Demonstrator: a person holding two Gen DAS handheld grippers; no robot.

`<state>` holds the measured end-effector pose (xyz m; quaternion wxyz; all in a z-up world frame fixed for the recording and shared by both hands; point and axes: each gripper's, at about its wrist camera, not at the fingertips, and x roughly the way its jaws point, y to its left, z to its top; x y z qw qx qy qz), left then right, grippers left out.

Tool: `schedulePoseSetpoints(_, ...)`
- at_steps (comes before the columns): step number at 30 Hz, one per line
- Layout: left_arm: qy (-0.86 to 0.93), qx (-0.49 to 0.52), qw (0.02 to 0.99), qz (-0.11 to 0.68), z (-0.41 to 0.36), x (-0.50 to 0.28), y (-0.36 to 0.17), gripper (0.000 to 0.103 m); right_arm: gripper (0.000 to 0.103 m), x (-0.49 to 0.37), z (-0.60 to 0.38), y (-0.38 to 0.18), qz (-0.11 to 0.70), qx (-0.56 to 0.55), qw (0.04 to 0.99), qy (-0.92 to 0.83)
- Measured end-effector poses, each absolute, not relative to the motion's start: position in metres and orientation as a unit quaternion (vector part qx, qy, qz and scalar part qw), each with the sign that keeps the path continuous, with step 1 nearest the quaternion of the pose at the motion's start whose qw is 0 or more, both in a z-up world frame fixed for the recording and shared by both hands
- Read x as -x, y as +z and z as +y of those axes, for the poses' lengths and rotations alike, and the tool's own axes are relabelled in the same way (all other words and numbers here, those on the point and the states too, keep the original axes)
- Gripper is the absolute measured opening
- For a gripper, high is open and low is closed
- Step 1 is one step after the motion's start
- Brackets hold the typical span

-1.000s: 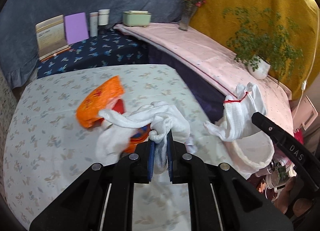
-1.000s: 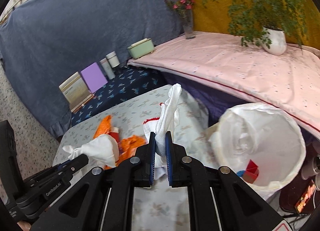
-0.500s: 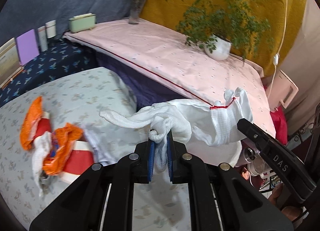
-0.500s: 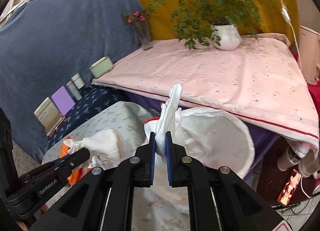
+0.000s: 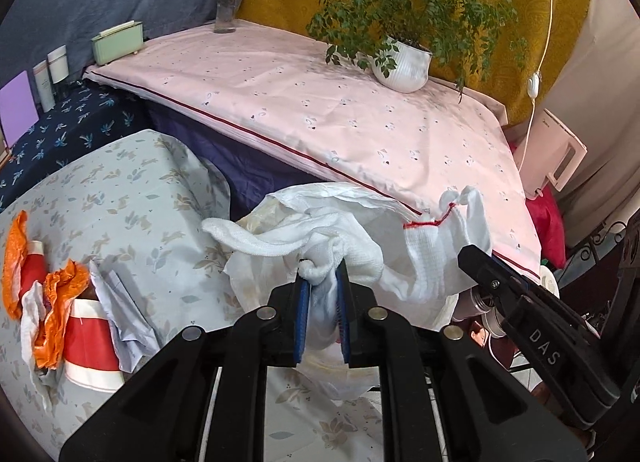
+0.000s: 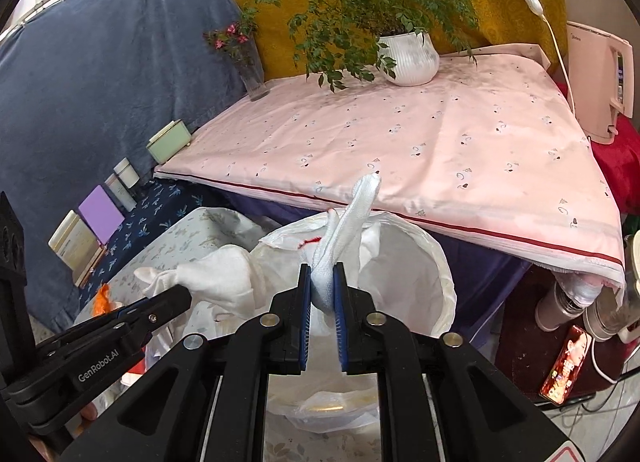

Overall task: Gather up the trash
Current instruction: 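Carry both white gloves in the two grippers over the white bin, then open both grippers to drop the gloves into the bin, then grasp the white cloth with the left gripper while the right moves toward the orange bag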

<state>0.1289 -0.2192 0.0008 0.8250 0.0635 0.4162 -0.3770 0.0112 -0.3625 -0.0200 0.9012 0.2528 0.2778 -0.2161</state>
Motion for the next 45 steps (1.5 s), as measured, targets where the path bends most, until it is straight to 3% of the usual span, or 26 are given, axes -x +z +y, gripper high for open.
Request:
schedulePoseSetpoints(3, -0.369, -0.064, 0.828, 0.418, -0.221, -0.13, -0.001, 0.03, 0.029, -0.01, -0.365, -0.02, 0.27, -0.254, 0.902, -0.223)
schedulePoseSetpoints(7, -0.359, -0.067, 0.835, 0.411, -0.217, -0.131, -0.001, 0.042, 0.033, -0.009, -0.364, -0.018, 0.265, -0.256, 0.901, -0.227)
schedulePoseSetpoints(18, -0.34, -0.056, 0.845, 0.41, -0.194, -0.136, 0.002, 0.043, 0.035, -0.011, -0.351, -0.008, 0.261, -0.247, 0.907, -0.218)
schedulePoseSetpoints(22, -0.327, -0.05, 0.853, 0.404, -0.18, -0.138, 0.006, 0.044, 0.043, -0.012, -0.34, -0.001, 0.257, -0.24, 0.911, -0.213)
schedulePoseSetpoints(27, -0.309, -0.038, 0.861, 0.401, -0.157, -0.142, 0.009, 0.046, 0.043, -0.018, -0.322, 0.005, 0.259, -0.231, 0.917, -0.199)
schedulePoseSetpoints(30, -0.296, -0.031, 0.868, 0.397, -0.14, -0.144, 0.01, 0.052, 0.043, -0.022, -0.31, 0.007, 0.261, -0.225, 0.919, -0.189)
schedulePoseSetpoints(45, -0.22, 0.012, 0.891, 0.398, -0.038, -0.161, 0.007, 0.056, 0.043, -0.048, -0.238, 0.014, 0.281, -0.189, 0.932, -0.133)
